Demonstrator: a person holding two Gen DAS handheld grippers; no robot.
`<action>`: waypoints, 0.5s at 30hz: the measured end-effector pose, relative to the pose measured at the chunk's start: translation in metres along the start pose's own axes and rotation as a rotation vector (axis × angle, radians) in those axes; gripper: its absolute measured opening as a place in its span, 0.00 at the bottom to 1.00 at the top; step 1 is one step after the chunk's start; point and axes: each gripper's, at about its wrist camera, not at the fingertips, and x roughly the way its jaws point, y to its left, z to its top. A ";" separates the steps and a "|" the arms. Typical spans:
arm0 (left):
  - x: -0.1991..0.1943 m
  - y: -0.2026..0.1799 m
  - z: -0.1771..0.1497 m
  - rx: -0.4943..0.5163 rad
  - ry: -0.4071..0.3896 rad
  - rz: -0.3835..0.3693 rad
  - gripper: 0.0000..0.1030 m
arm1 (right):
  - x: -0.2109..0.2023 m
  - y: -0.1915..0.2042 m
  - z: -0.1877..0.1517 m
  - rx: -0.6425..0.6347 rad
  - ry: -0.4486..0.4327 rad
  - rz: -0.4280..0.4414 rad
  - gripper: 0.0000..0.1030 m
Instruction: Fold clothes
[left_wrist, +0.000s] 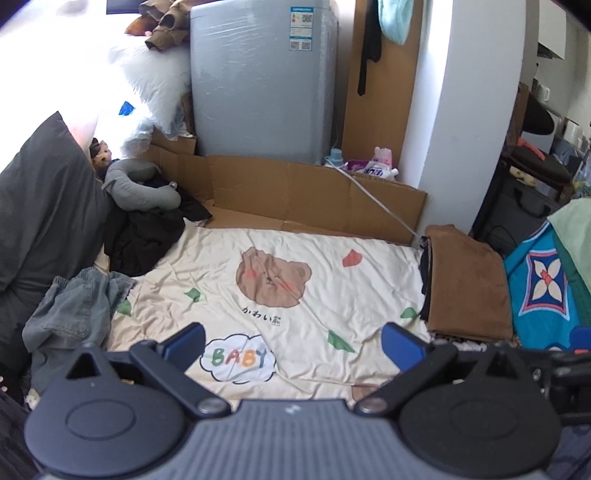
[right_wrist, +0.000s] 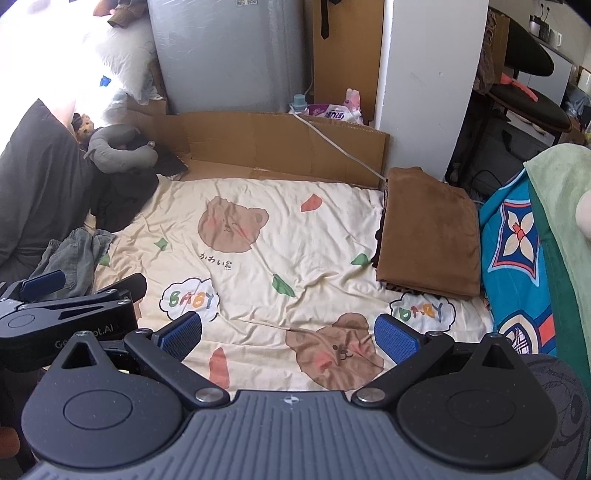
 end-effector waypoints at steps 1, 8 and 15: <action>0.000 -0.001 0.000 0.003 0.000 0.002 1.00 | 0.000 0.000 0.000 0.002 0.000 0.002 1.00; 0.003 -0.001 -0.001 0.010 0.012 0.001 1.00 | -0.002 -0.001 0.002 -0.002 -0.008 0.003 0.99; 0.006 0.000 -0.004 -0.004 0.039 -0.009 1.00 | 0.002 -0.003 0.000 0.003 -0.001 -0.004 1.00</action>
